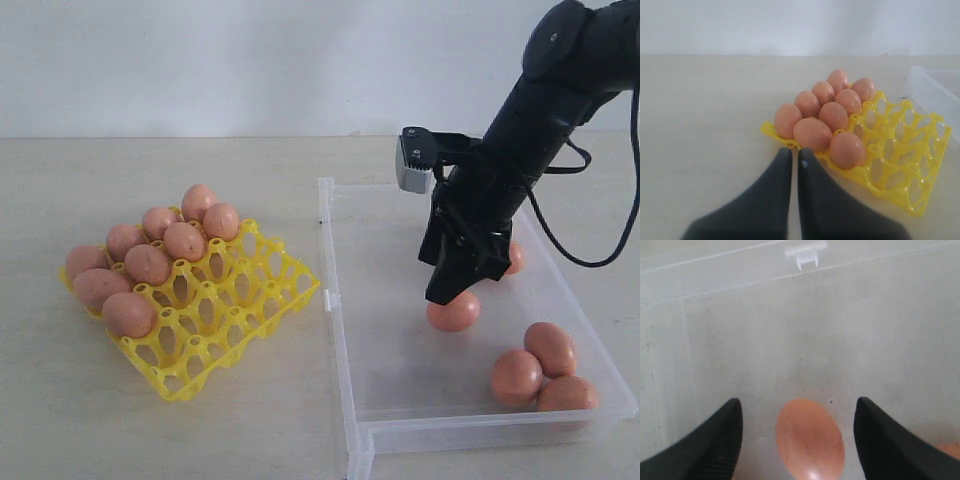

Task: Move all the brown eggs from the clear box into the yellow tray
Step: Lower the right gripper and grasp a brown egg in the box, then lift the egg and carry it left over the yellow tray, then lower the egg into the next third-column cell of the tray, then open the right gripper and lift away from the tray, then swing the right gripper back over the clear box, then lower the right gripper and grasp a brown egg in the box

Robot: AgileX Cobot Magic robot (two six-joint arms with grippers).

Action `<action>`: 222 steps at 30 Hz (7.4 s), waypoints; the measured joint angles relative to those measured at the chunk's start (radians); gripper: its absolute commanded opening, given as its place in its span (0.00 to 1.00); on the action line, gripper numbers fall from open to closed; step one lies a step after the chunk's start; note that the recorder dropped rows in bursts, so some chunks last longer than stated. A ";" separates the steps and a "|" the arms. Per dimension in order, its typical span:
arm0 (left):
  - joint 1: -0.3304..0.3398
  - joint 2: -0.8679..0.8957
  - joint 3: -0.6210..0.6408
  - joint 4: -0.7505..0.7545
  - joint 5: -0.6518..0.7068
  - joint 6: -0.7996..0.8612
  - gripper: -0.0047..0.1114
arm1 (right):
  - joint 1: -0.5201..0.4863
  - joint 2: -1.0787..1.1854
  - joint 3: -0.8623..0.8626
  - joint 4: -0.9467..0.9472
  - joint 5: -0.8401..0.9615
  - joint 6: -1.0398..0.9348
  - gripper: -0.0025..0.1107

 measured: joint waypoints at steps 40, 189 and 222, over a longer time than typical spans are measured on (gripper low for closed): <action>0.000 0.000 0.000 0.000 0.000 0.000 0.08 | 0.110 -0.591 0.427 0.709 -1.001 0.507 0.02; 0.000 0.000 0.000 0.000 0.000 0.000 0.08 | 0.099 -0.305 0.210 -0.382 0.052 1.350 0.46; 0.000 0.000 0.000 0.000 0.000 0.000 0.08 | 0.099 -0.298 0.466 -0.447 -0.316 1.783 0.50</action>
